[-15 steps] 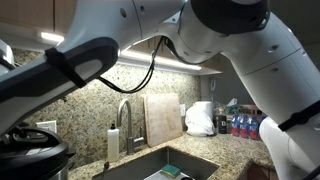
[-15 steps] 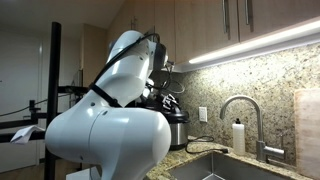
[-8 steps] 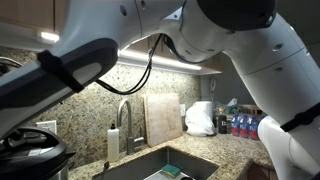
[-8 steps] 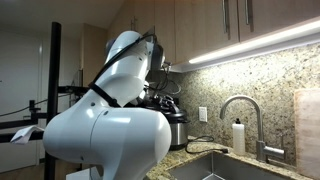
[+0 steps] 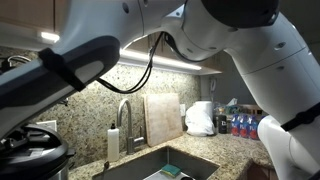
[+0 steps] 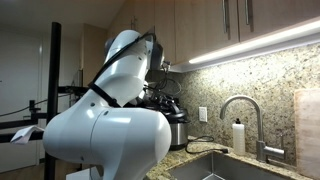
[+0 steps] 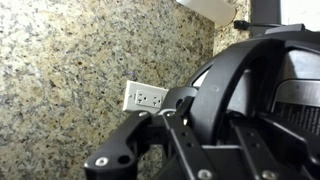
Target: Remove the lid from the cooker.
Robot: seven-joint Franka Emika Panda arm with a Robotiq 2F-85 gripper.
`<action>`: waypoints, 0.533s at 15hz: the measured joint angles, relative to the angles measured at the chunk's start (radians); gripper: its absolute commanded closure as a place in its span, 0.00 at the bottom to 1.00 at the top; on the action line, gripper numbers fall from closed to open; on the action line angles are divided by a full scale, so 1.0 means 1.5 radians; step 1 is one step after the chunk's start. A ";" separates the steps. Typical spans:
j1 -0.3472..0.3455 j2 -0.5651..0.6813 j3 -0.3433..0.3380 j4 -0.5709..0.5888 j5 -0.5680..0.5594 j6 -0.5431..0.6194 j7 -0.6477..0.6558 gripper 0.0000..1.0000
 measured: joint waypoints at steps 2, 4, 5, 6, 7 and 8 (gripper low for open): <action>-0.002 -0.002 0.001 0.001 0.003 0.000 0.000 0.96; -0.003 -0.006 0.002 0.003 0.006 0.000 0.000 0.96; -0.004 -0.009 0.002 0.005 0.006 -0.001 -0.001 0.96; -0.005 -0.013 0.002 0.008 0.006 -0.002 -0.003 0.96; -0.007 -0.018 0.002 0.012 0.006 -0.006 -0.005 0.96; -0.008 -0.022 0.002 0.015 0.006 -0.009 -0.007 0.96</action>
